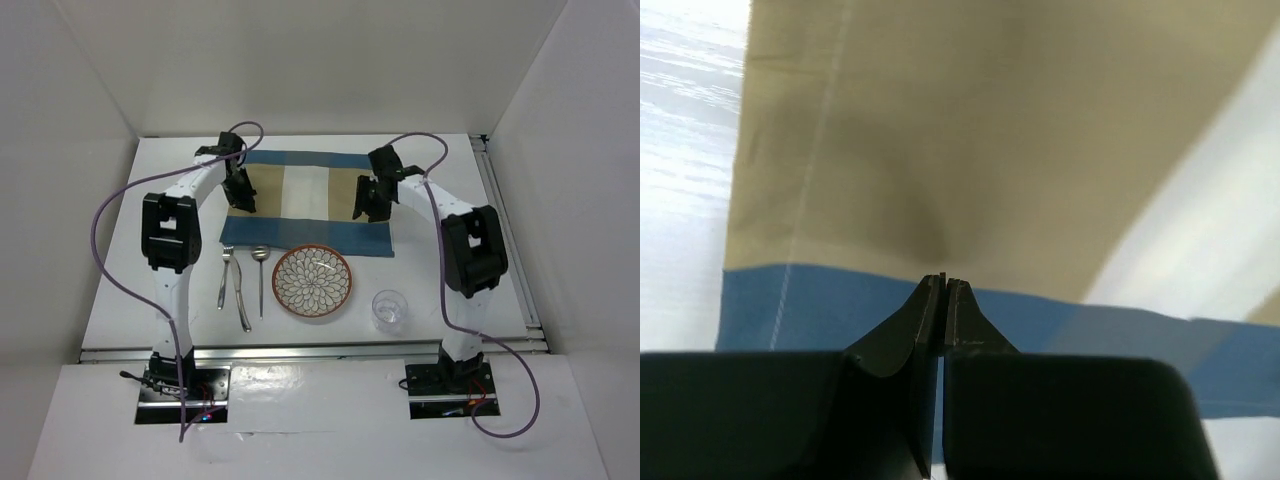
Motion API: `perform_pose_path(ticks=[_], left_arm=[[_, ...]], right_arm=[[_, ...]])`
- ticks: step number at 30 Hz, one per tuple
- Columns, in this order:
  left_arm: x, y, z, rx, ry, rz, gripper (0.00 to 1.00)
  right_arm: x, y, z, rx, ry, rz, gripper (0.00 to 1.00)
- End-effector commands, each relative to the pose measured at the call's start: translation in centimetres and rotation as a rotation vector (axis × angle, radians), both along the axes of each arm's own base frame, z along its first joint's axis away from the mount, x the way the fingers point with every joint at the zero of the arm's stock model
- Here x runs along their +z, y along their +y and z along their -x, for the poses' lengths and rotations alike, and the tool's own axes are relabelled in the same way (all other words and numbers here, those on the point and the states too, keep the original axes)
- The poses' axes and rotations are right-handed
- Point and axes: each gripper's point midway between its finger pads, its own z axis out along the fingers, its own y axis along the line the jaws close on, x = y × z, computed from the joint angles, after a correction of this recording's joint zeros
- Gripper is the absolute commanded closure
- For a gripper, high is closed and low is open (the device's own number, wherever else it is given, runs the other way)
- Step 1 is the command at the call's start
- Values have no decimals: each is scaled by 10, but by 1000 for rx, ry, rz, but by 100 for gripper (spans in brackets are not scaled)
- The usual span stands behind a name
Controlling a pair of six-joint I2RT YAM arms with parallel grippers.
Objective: Set the dinner table for one person
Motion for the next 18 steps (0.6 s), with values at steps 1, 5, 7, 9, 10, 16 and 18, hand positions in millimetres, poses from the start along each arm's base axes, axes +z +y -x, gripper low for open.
perform_pose_path(ticks=[1, 5, 7, 9, 10, 16, 18], left_arm=[[10, 6, -8, 24, -22, 14, 100], [-21, 13, 5, 26, 43, -26, 100], [-38, 17, 23, 30, 90, -45, 100], [-45, 18, 33, 40, 102, -43, 100], [-50, 20, 40, 54, 104, -27, 100], [-71, 24, 72, 53, 169, -36, 100], [-71, 26, 76, 57, 164, -46, 100]], right_arm=[[-16, 10, -16, 33, 12, -31, 43], [-45, 5, -10, 42, 67, 7, 43], [-62, 2, -1, 41, 94, 16, 45], [-68, -1, 7, 41, 109, 21, 45], [-75, -6, 11, 32, 124, 25, 45], [-91, -11, 32, 17, 179, 22, 45], [-90, -11, 32, 18, 170, 19, 45]])
